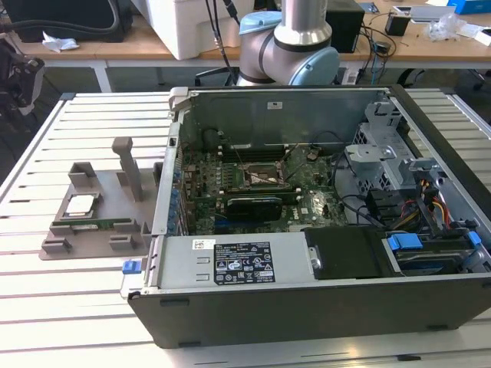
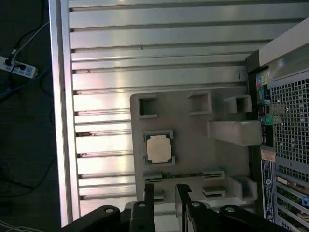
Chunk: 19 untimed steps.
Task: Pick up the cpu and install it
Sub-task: 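Pick up the cpu and move it towards the insertion slot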
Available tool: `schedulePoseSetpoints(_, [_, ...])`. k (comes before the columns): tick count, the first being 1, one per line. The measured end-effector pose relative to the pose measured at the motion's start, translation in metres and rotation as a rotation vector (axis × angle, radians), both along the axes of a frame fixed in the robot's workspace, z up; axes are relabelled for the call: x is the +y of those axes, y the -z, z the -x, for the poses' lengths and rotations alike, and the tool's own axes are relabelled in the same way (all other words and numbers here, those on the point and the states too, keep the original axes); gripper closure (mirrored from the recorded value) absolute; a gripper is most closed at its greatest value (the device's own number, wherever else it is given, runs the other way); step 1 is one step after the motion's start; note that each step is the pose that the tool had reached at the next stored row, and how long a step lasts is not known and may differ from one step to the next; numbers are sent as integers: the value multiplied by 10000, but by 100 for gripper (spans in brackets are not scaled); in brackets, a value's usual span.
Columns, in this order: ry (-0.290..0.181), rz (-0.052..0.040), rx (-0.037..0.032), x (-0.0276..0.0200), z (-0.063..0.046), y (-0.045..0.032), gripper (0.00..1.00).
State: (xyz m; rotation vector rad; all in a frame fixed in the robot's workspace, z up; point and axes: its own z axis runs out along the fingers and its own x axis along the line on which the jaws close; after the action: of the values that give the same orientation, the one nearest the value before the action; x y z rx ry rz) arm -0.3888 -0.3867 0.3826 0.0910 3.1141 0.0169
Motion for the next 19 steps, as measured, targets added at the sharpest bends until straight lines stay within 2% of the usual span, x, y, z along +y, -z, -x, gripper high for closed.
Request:
schedulePoseSetpoints(3, [0,0,0,0,1,0,53])
schedulePoseSetpoints(4, [0,0,0,0,1,0,53])
schedulePoseSetpoints(6, [0,0,0,0,2,0,40])
schedulePoseSetpoints(12, [0,3,-1,0,3,8,40])
schedulePoseSetpoints(19, [0,6,10,0,2,101,40])
